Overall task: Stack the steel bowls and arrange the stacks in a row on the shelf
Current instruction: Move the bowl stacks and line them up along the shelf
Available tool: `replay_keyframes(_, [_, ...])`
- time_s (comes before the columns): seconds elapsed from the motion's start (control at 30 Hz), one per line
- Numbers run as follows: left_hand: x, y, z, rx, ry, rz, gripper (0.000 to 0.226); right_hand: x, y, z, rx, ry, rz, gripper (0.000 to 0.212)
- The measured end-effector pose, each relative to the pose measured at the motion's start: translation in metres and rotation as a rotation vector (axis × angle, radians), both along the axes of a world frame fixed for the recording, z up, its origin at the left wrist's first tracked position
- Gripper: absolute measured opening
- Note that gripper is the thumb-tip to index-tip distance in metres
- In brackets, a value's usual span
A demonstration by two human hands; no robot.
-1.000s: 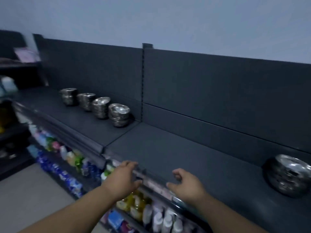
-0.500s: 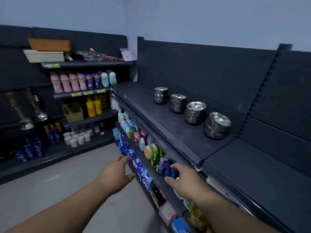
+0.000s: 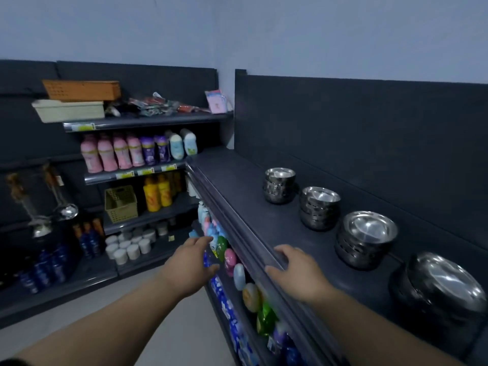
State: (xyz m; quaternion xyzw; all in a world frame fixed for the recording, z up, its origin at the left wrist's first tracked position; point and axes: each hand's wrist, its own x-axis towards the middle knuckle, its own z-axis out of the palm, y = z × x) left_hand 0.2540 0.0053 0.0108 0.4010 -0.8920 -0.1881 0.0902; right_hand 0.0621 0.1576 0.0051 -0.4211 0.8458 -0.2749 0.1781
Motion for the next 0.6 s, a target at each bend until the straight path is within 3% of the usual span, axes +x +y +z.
replay_keyframes(0.4, [-0.147,-0.165,-0.019,0.034,0.002,-0.17,0.075,-0.11,-0.14,-0.014,-0.019,0.013,-0.161,0.064])
replay_keyframes(0.6, [-0.236,-0.261,-0.028,0.091,0.036,-0.373,0.075,-0.149,-0.208,-0.017,-0.138,-0.068,-0.479,0.085])
